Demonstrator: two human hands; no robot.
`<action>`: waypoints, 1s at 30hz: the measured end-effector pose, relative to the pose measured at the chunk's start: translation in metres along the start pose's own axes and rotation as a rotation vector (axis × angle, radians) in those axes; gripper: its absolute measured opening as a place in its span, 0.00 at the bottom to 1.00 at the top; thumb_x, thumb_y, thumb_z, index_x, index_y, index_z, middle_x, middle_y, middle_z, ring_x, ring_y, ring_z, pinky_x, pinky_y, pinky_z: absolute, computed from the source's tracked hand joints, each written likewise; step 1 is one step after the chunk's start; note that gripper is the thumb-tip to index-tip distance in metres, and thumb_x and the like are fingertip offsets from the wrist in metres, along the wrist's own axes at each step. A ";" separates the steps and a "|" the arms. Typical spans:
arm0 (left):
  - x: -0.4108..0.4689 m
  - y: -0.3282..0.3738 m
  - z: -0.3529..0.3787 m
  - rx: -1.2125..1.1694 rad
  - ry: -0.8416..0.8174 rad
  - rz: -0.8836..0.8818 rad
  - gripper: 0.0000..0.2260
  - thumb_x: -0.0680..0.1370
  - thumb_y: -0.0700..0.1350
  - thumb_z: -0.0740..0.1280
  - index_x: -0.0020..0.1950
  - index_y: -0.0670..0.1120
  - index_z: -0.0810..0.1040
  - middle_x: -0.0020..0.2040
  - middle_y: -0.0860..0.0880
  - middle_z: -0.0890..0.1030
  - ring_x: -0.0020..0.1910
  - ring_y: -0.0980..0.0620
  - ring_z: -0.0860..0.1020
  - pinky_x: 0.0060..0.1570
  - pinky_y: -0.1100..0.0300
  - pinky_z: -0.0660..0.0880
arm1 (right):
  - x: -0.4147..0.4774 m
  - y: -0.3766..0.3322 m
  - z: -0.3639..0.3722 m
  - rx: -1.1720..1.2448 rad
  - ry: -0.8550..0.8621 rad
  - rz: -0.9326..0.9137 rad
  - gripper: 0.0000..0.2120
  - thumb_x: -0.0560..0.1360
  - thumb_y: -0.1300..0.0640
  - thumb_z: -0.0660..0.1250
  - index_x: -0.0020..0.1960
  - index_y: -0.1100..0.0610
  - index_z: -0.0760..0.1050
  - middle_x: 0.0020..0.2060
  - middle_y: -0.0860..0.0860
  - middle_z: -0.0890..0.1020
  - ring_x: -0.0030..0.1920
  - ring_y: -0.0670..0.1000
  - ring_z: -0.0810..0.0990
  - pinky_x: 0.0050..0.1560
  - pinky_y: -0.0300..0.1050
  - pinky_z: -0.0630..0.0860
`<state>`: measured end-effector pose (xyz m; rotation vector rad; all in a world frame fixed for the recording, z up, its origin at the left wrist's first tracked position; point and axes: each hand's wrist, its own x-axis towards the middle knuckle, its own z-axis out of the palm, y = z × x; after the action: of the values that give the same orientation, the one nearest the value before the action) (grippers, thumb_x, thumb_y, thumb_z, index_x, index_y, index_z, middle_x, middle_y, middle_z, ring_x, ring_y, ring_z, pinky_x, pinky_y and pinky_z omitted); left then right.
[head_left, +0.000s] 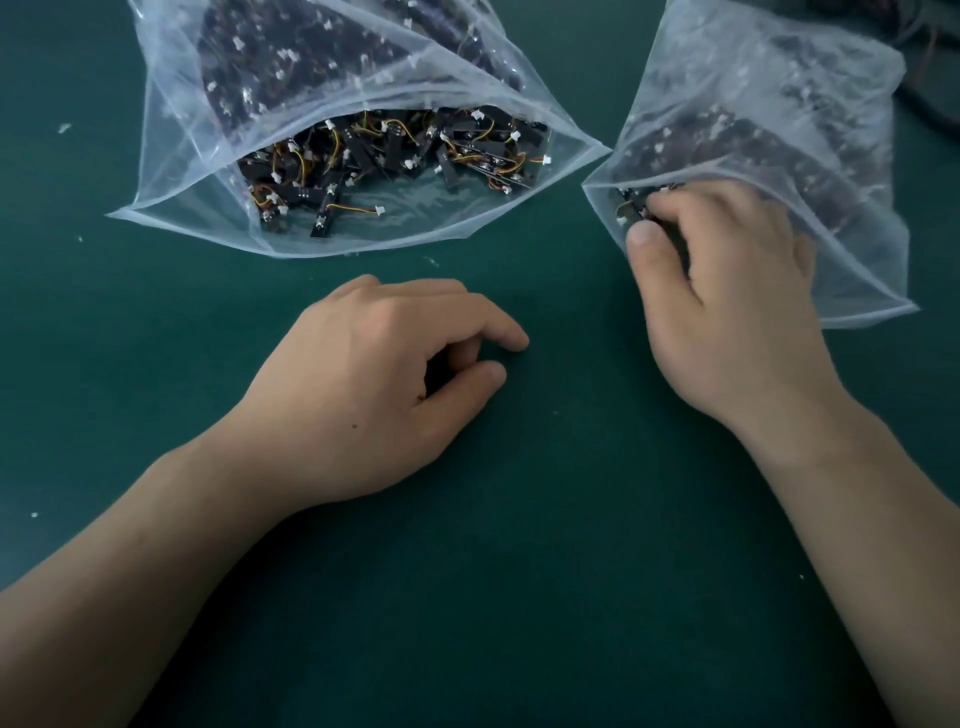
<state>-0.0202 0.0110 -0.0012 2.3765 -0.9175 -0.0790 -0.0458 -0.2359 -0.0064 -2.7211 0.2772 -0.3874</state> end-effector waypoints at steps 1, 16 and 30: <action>0.001 0.000 -0.001 -0.033 0.004 -0.022 0.09 0.79 0.53 0.67 0.57 0.61 0.83 0.41 0.59 0.78 0.39 0.57 0.77 0.45 0.62 0.71 | 0.001 -0.001 0.001 -0.033 -0.021 0.006 0.20 0.87 0.46 0.55 0.70 0.55 0.75 0.70 0.50 0.75 0.73 0.55 0.69 0.76 0.56 0.58; 0.033 -0.009 -0.005 0.245 0.533 -0.277 0.14 0.79 0.48 0.65 0.62 0.51 0.84 0.63 0.49 0.79 0.66 0.43 0.73 0.66 0.52 0.62 | -0.012 -0.040 0.010 0.275 0.086 -0.462 0.21 0.82 0.55 0.67 0.33 0.58 0.66 0.30 0.50 0.67 0.33 0.53 0.66 0.37 0.47 0.63; 0.039 -0.009 0.008 0.365 0.143 -0.378 0.27 0.81 0.60 0.57 0.79 0.53 0.69 0.82 0.45 0.63 0.81 0.40 0.61 0.78 0.42 0.55 | -0.008 -0.032 0.012 0.461 -0.042 -0.351 0.21 0.82 0.53 0.69 0.33 0.58 0.71 0.30 0.48 0.71 0.33 0.51 0.72 0.34 0.50 0.68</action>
<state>0.0128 -0.0124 -0.0067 2.8263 -0.4325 0.1217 -0.0457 -0.2012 -0.0063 -2.3101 -0.2761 -0.4263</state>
